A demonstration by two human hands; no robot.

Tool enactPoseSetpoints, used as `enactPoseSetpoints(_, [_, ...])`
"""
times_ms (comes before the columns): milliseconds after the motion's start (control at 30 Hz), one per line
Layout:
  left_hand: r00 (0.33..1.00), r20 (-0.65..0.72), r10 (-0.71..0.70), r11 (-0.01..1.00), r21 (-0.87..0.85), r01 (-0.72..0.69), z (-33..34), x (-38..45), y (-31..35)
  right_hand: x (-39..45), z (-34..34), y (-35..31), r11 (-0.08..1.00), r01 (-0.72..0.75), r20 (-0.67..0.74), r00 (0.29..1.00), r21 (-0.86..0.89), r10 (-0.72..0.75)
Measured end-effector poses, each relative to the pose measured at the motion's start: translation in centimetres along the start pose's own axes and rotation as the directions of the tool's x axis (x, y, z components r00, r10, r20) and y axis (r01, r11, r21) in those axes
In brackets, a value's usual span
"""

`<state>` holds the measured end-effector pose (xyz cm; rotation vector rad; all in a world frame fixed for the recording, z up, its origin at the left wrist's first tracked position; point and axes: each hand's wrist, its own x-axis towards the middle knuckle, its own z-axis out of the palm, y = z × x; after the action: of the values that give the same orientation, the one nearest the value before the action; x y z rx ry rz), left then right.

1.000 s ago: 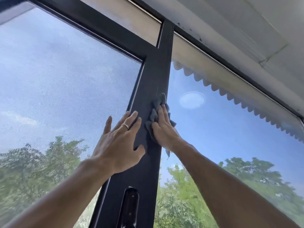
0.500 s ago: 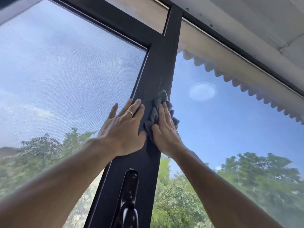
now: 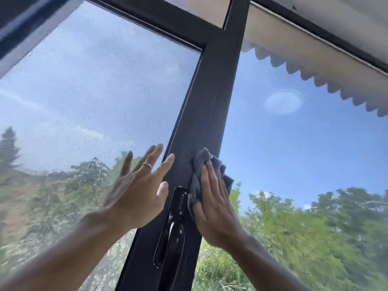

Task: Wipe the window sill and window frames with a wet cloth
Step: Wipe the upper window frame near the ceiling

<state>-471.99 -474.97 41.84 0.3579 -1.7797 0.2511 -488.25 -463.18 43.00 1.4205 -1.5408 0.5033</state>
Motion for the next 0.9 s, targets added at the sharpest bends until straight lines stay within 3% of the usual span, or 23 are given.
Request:
enactPoseSetpoints(133, [1.000, 0.020, -0.006, 1.000, 0.015, 0.006, 1.1, -2.1, 0.0, 1.3, -0.5, 1.2, 0.999, -0.012, 0.017, 1.000, -0.051, 0.013])
enactPoseSetpoints(267, [1.000, -0.013, -0.003, 1.000, -0.025, 0.003, 2.3, -3.3, 0.1, 2.6, -0.2, 0.3, 0.995, -0.088, -0.074, 0.993, 0.051, 0.091])
enactPoseSetpoints(400, [1.000, -0.021, -0.003, 0.999, -0.034, 0.002, 3.0, -4.3, -0.1, -3.1, 2.4, -1.0, 1.000, -0.015, -0.054, 0.998, 0.008, 0.015])
enactPoseSetpoints(533, [1.000, -0.004, 0.002, 1.000, -0.022, -0.003, 3.3, -5.3, 0.0, -0.9, 1.2, 0.7, 0.999, -0.008, -0.044, 0.999, -0.036, 0.007])
enactPoseSetpoints(700, [1.000, -0.010, 0.014, 1.000, -0.026, -0.014, 3.5, -7.1, 0.2, -2.3, 2.8, -1.1, 0.996, -0.049, -0.106, 0.993, 0.070, 0.056])
enactPoseSetpoints(900, [0.999, 0.044, -0.007, 1.000, 0.014, 0.006, 3.8, -10.0, -0.1, -6.5, 4.7, -0.8, 0.989, 0.054, -0.090, 0.994, -0.136, -0.066])
